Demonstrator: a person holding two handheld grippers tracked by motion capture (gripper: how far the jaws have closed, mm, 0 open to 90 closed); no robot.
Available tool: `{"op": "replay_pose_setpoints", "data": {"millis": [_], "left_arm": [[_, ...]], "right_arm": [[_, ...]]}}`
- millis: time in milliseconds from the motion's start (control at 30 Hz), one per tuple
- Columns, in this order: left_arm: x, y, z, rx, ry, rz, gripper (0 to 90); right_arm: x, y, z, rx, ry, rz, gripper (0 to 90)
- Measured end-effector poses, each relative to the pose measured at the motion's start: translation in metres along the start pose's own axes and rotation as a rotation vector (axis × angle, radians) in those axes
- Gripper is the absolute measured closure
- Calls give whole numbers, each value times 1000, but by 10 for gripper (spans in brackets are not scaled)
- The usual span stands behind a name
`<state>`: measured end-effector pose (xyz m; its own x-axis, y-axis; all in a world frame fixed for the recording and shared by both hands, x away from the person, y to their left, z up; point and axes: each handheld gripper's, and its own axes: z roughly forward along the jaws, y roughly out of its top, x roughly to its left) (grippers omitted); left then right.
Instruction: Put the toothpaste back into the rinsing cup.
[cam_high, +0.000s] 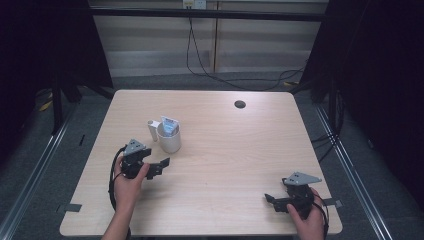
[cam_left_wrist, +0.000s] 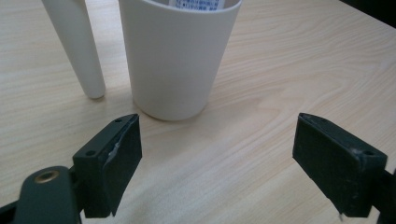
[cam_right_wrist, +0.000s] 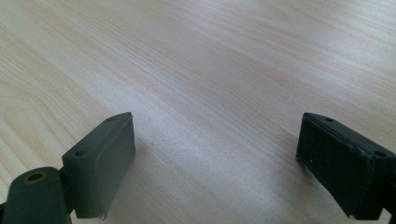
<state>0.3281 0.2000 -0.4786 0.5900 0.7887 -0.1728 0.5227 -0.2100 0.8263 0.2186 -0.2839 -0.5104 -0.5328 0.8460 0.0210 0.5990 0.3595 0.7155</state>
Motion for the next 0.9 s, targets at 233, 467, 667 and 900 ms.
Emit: {"op": "replay_pose_setpoints", "data": {"millis": [233, 467, 667, 900], "left_arm": [[1, -9, 2, 19, 2, -1, 158], [3, -17, 0, 31, 2, 2, 159], [6, -22, -3, 37, 9, 13, 160], [11, -33, -5, 58, 19, 10, 160]], "right_arm": [[0, 0, 0, 2, 0, 2, 110], [0, 0, 0, 1, 3, -2, 110], [0, 0, 0, 1, 3, -2, 110], [0, 0, 0, 1, 3, -1, 110]]}}
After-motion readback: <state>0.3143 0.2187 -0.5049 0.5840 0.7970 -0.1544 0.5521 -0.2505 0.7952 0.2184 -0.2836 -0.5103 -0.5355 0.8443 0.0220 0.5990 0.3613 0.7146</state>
